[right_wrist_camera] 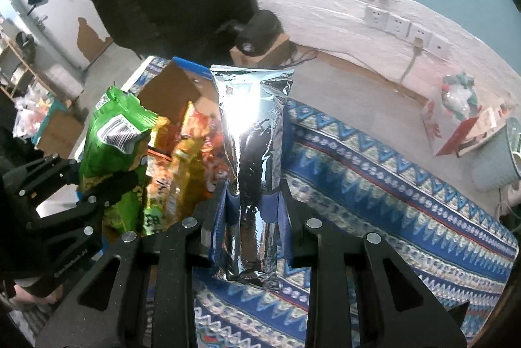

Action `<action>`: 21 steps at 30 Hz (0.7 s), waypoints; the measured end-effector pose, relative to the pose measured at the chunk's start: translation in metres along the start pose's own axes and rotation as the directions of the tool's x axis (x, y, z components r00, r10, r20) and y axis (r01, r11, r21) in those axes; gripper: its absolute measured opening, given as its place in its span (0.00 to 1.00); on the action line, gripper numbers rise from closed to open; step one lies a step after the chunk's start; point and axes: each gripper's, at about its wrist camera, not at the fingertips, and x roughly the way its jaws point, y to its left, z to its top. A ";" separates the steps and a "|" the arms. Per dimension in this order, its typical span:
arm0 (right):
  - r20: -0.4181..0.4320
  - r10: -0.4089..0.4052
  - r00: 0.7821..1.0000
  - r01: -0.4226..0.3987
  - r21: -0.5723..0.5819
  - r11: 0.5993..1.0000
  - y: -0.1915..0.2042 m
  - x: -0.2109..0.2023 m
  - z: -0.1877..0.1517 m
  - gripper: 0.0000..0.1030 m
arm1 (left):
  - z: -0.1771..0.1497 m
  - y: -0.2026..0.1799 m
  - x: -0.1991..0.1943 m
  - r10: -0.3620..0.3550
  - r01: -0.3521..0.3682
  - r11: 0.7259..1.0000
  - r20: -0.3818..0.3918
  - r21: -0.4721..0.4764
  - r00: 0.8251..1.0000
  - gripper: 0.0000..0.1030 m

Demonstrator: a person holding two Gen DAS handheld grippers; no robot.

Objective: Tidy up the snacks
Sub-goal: 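Carry the silver bag into the box with the right tool while the left tool carries the green bag, then release the silver bag in the box while the left tool releases the green bag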

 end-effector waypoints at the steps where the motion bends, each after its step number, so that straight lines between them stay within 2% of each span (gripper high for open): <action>1: -0.001 0.005 1.000 -0.005 -0.003 1.000 0.004 0.002 0.002 0.26 | 0.000 0.004 0.001 0.004 -0.004 1.000 -0.002 -0.006 1.000 0.28; 12: -0.023 0.051 0.998 -0.051 -0.015 0.999 0.035 0.027 0.023 0.26 | -0.013 0.050 0.018 0.032 -0.039 0.994 -0.063 -0.106 0.997 0.28; 14: -0.027 0.059 0.998 -0.060 -0.022 0.998 0.043 0.031 0.026 0.26 | -0.014 0.056 0.021 0.038 -0.049 0.991 -0.083 -0.127 0.996 0.34; 18: -0.037 0.075 0.996 -0.076 -0.023 0.997 0.052 0.038 0.029 0.26 | -0.013 0.066 0.017 0.061 -0.073 0.986 -0.080 -0.151 0.995 0.64; 21: -0.045 0.093 0.995 -0.093 -0.016 0.995 0.055 0.042 0.032 0.26 | -0.012 0.071 0.011 0.082 -0.092 0.985 -0.073 -0.149 0.994 0.70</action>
